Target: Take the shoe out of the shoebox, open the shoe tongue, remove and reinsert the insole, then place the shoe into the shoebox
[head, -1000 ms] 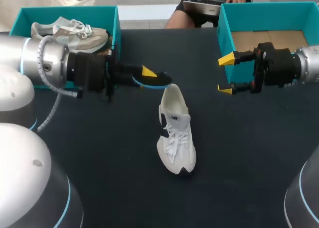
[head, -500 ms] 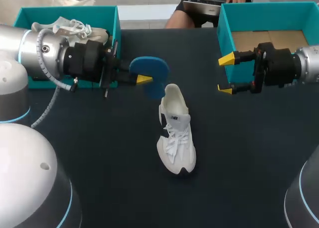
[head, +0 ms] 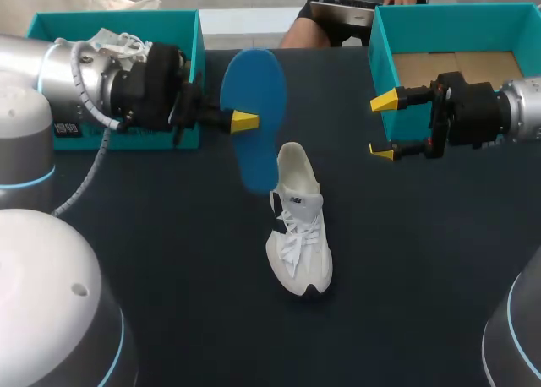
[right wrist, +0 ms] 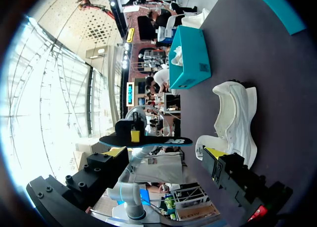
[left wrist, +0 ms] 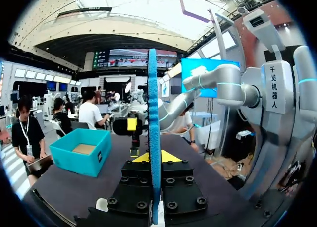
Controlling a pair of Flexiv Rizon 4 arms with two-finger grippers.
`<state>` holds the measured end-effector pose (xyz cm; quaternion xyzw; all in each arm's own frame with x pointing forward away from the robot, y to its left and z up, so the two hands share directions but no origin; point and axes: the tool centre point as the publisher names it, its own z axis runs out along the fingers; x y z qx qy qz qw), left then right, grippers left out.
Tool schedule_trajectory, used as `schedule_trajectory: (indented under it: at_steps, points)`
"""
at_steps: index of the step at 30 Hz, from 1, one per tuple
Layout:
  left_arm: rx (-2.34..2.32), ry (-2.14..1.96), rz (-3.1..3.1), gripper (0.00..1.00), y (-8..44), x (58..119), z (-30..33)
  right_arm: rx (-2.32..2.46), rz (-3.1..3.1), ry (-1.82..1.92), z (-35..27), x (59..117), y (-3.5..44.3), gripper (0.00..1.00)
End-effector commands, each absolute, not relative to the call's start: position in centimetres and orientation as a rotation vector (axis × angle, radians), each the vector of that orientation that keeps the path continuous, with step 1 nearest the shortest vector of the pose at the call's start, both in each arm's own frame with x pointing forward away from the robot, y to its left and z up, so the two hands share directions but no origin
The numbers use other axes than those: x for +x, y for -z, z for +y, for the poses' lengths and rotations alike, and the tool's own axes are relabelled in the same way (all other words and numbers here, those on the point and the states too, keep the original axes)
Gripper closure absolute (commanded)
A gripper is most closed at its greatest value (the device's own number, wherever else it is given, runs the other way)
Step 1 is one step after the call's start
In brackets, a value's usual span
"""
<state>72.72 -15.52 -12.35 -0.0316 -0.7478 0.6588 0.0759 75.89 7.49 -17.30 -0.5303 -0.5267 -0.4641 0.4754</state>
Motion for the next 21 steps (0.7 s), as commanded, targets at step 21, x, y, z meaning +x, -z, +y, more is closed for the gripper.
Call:
schedule_trajectory:
  at_steps: [21]
  points:
    - [0.759,-1.657,-1.723,1.0,12.3,71.0,-16.0,-1.299,-1.288,1.135,7.6,75.9,17.3,0.0]
